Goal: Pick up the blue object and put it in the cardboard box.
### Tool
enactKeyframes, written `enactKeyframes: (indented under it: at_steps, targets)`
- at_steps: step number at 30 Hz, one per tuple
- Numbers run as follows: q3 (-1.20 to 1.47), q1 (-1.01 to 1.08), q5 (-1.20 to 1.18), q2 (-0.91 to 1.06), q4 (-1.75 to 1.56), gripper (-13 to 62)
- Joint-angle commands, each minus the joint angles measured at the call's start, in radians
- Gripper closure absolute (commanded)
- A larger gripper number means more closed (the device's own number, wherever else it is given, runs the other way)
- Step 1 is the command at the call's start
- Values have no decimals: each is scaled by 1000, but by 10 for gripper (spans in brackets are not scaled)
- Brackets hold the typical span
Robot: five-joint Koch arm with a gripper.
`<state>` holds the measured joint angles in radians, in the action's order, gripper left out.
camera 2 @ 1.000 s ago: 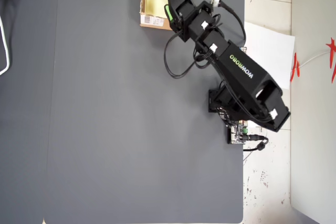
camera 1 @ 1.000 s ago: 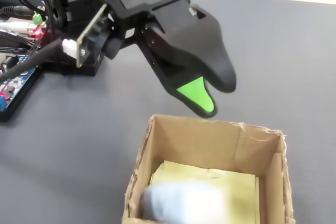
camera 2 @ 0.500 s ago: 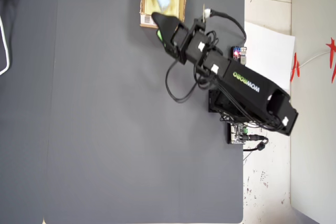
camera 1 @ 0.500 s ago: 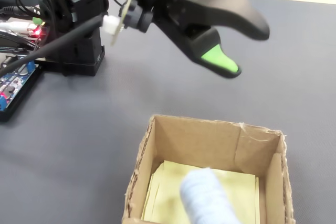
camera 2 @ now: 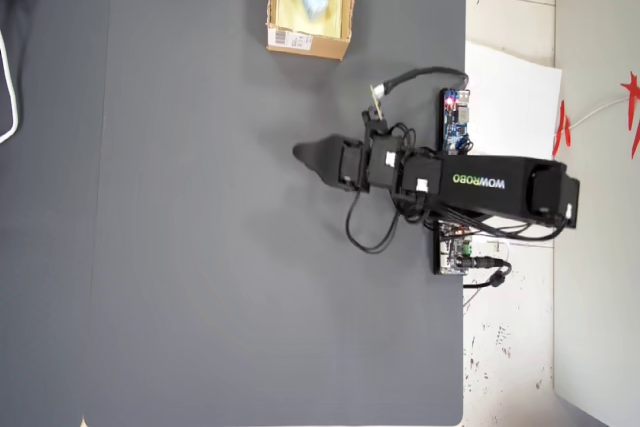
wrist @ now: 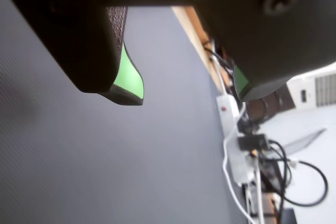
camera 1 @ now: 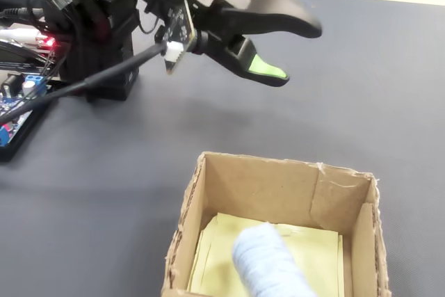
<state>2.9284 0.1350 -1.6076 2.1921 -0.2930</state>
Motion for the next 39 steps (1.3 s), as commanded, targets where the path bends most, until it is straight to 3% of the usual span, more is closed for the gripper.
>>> enactKeyframes:
  at_steps: [1,9,19,39]
  targets:
    - [8,-41,-26,15,-101,153]
    - [190,-106,-23,55,-91,153]
    - [190,-120,-20,127,264,154]
    - [190,-110,-14,150,296,154]
